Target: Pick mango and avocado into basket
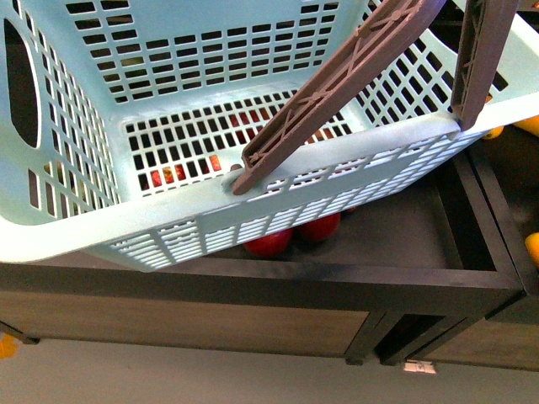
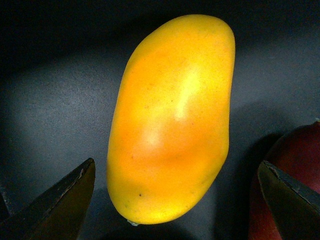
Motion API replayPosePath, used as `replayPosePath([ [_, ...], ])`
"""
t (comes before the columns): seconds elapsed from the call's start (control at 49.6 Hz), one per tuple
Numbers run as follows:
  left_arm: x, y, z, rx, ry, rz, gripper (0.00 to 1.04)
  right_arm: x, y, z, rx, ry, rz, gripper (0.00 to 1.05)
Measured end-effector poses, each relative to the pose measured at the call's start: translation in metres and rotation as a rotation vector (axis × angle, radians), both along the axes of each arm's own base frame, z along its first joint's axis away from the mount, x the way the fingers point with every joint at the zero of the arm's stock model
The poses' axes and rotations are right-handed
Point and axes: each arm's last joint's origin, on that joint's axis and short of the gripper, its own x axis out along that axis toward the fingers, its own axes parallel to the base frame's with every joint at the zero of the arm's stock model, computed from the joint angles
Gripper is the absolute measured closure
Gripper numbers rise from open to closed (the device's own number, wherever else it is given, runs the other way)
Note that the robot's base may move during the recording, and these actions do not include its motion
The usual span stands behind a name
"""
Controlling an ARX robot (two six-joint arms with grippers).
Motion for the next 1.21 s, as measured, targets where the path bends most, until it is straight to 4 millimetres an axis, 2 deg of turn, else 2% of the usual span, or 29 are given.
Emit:
replayPosePath([
  [0.725, 0.0, 0.0, 0.0, 0.0, 0.0, 0.0, 0.87, 0.026, -0.009, -0.025, 0.023, 0.009, -0.015, 0.09],
  [0.967, 0.0, 0.0, 0.0, 0.0, 0.0, 0.0, 0.87, 0.026, -0.007, -0.027, 0.038, 0.006, -0.01, 0.35],
  [1.208, 0.0, 0.0, 0.0, 0.0, 0.0, 0.0, 0.87, 0.024, -0.008, -0.027, 0.056, -0.013, -0.011, 0.39],
])
